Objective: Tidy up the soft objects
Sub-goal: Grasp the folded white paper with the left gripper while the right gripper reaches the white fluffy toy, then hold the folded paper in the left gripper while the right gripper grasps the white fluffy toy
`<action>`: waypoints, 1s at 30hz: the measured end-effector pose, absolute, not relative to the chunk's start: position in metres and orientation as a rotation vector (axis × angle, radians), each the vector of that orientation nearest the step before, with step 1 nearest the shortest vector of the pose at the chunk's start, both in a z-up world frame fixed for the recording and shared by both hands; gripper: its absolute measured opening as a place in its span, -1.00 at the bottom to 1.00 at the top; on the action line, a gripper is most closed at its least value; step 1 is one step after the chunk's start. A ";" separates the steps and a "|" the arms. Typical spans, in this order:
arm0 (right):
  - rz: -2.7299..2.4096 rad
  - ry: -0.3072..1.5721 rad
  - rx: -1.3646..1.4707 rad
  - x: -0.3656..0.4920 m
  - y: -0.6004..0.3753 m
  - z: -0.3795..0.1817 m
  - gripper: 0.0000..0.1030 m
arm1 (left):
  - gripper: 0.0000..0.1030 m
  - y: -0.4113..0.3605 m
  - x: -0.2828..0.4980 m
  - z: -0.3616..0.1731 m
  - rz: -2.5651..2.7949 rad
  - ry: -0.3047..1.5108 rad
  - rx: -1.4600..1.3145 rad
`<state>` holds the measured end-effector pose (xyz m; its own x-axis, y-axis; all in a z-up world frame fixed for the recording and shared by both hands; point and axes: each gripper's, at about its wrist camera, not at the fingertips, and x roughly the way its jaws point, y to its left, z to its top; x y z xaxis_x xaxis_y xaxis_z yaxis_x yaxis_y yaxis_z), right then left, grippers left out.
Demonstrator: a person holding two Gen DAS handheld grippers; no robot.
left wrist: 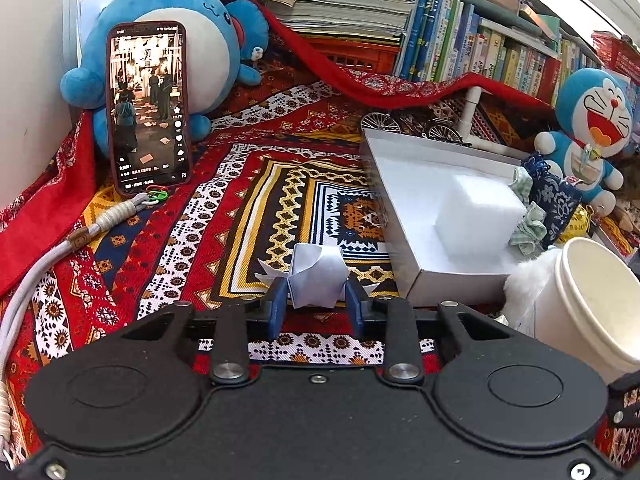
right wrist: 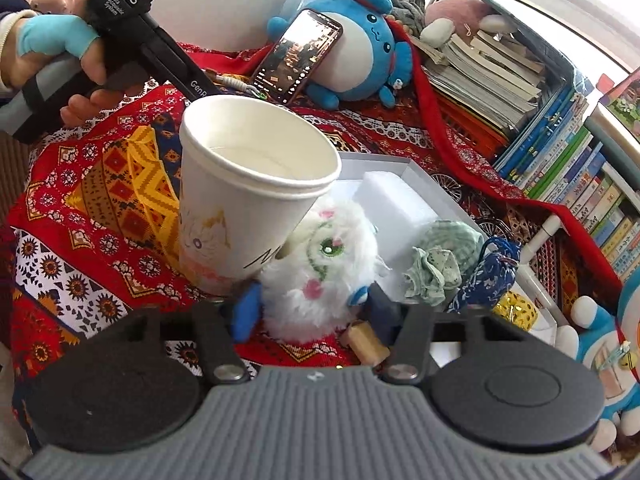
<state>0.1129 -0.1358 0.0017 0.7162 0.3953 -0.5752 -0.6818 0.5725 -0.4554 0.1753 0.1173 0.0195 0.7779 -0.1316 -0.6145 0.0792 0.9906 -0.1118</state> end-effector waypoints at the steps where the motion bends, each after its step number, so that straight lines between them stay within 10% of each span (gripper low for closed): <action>1: 0.656 0.438 -0.714 0.111 -0.136 0.002 0.21 | -0.43 0.117 0.174 0.020 -0.116 0.668 -0.076; 19: 0.591 0.463 -0.671 0.085 -0.165 0.019 0.06 | -0.42 0.101 0.125 0.031 -0.230 0.674 -0.023; 26: 0.542 0.450 -0.690 0.082 -0.163 0.015 0.68 | -0.17 0.089 0.114 0.028 -0.214 0.659 0.042; 30: 0.510 0.455 -0.689 0.088 -0.156 0.010 0.70 | -0.10 0.085 0.117 0.026 -0.212 0.656 0.057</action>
<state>0.0882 -0.1561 0.0101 0.7843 0.2890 -0.5489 -0.5785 0.6602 -0.4790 0.1165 0.0846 0.0260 0.7718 -0.1773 -0.6107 0.2132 0.9769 -0.0142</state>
